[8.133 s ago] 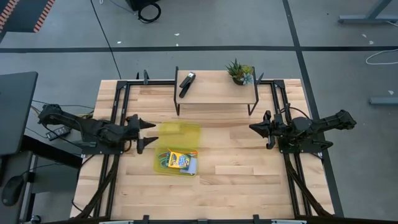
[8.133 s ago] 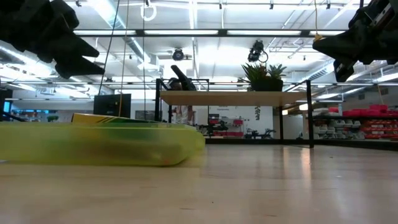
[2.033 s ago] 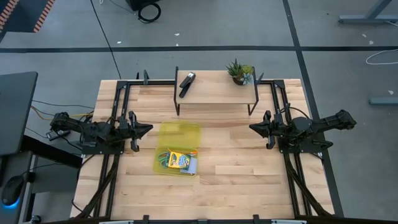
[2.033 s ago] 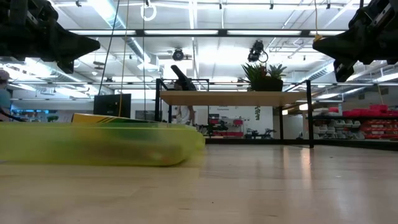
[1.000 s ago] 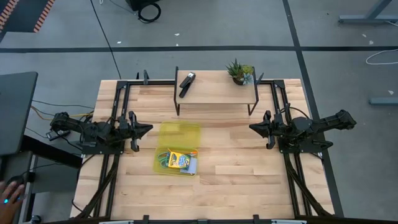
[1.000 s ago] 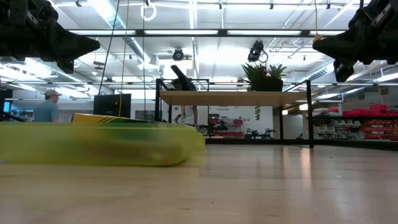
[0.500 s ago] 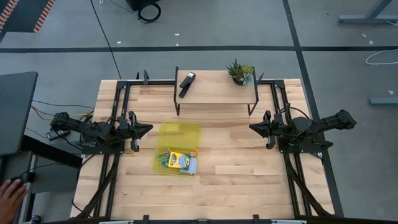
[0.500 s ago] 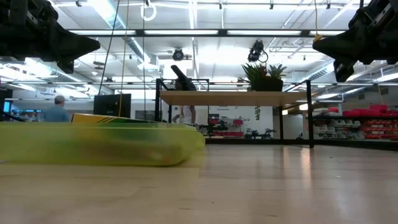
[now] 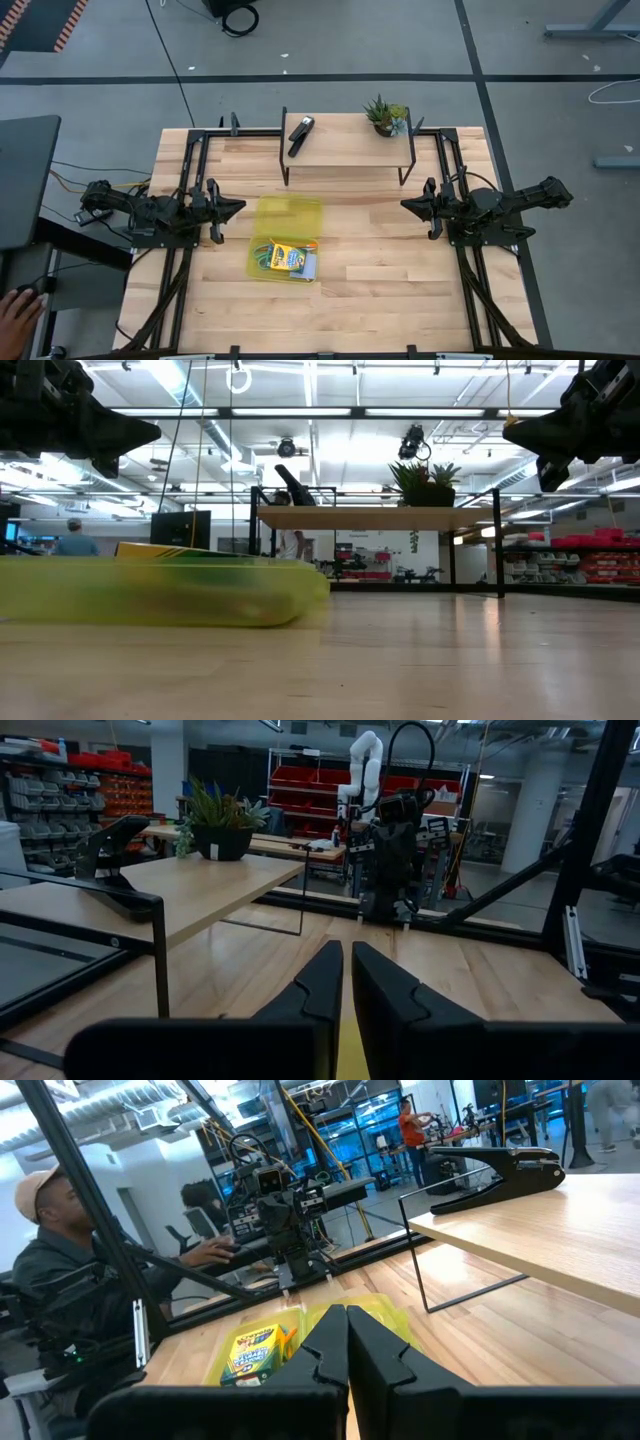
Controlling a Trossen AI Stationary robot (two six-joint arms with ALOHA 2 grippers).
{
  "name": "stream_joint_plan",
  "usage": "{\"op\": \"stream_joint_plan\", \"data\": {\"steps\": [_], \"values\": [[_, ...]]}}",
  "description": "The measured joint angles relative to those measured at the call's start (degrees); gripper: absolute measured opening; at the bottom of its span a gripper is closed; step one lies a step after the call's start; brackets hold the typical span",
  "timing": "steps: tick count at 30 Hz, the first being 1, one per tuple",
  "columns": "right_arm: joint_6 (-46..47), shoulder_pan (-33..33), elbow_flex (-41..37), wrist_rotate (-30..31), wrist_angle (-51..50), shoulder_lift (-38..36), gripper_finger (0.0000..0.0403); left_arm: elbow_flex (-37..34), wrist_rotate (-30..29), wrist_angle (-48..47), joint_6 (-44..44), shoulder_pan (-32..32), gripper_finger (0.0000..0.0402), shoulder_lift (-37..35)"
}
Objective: Pack school essentials
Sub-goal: Return to Home Position
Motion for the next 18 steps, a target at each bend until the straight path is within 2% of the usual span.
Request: {"op": "stream_joint_plan", "data": {"steps": [11,18], "values": [[0.01,-0.01,-0.01,0.0,0.0,0.02,0.0008,0.0,0.0,0.0,0.03,0.0,0.0023,0.0],[0.02,0.0,0.0,-0.01,0.0,0.02,0.0008,0.0,-0.01,0.0,0.03,0.01,0.0033,0.0]]}}
